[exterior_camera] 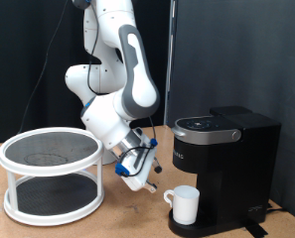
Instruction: Make a cup of coffee with the keurig machine
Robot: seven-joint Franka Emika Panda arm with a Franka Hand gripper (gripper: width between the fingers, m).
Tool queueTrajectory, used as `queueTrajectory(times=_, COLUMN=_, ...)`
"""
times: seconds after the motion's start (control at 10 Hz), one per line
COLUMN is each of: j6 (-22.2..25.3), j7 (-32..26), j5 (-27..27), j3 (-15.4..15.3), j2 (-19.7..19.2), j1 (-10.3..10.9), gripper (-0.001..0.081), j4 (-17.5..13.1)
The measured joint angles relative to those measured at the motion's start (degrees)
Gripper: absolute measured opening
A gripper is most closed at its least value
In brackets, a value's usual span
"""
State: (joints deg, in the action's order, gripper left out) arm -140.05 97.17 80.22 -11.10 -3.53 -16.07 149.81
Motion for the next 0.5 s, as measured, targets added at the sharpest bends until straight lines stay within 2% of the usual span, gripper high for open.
queueTrajectory(times=0.1, j6=1.5, j7=1.2, j5=-0.8, j3=0.3, j2=2.3, j1=-0.5, gripper=0.0734, j4=1.5)
queueTrajectory(times=0.3, j6=1.8, j7=0.3, j5=-1.6, j3=0.3, j2=2.1, j1=-0.6, gripper=0.0734, j4=1.7)
queueTrajectory(times=0.5, j6=6.4, j7=-1.9, j5=-4.2, j3=1.4, j2=3.9, j1=-1.5, gripper=0.0734, j4=3.1)
